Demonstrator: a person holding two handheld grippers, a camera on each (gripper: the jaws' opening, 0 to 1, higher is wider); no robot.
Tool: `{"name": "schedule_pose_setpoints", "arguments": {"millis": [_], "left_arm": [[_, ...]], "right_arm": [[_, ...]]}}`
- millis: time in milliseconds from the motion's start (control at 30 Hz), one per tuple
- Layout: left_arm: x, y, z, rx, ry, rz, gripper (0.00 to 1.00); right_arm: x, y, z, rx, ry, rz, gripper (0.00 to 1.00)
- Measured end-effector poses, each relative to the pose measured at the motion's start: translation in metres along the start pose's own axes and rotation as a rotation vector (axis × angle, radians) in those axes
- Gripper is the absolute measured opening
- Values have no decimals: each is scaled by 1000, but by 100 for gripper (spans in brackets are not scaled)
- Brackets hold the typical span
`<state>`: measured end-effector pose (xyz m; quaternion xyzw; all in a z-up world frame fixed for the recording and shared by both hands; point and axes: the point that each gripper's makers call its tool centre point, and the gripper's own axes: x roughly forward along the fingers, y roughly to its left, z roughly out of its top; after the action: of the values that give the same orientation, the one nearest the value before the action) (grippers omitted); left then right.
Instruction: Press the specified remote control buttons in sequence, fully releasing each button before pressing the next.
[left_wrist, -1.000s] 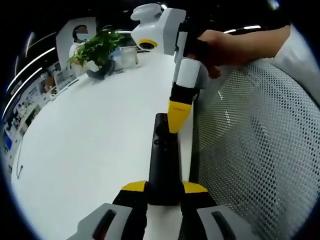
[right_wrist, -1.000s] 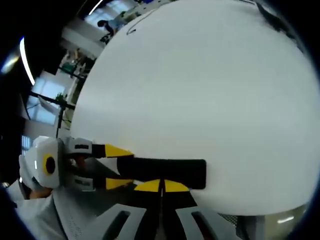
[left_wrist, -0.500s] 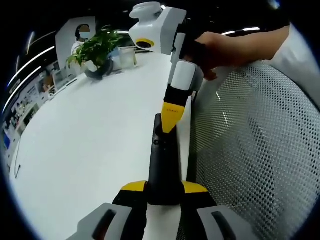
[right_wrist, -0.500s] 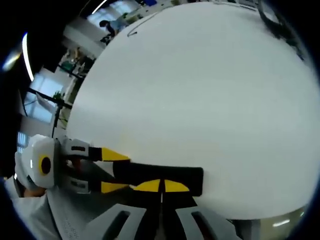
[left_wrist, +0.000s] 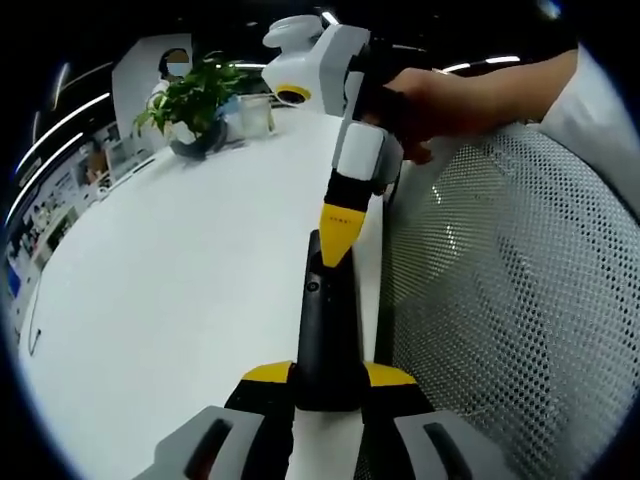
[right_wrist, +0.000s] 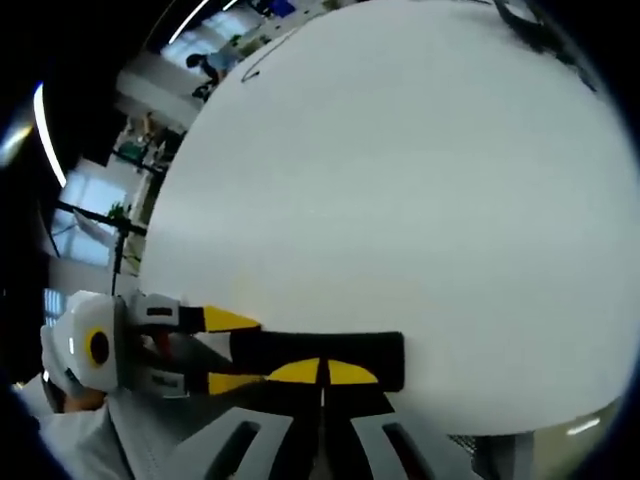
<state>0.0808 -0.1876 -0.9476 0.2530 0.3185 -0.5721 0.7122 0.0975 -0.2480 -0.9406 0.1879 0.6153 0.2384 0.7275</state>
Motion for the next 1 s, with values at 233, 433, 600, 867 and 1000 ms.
{"name": "schedule_pose_setpoints", "arguments": {"millis": [233,433,600,867,1000], "left_arm": [[0,0,0,4,-2,-1,24],[0,-1,0,7,-2,1,24],[2,-6,2,29,-1,-15,24],[3,-8,2,36,4,-19,24],[3,-8,2,34,3,-20,24]], "right_arm": [[0,2,0,-28,4,-6,0],[-1,3,-1,-20,-1,-8,0],[0,9,0,-45,-4,11,0],[3,18,3,-74,-21,54,0],[9,18,-1,-88,10,48,0]]}}
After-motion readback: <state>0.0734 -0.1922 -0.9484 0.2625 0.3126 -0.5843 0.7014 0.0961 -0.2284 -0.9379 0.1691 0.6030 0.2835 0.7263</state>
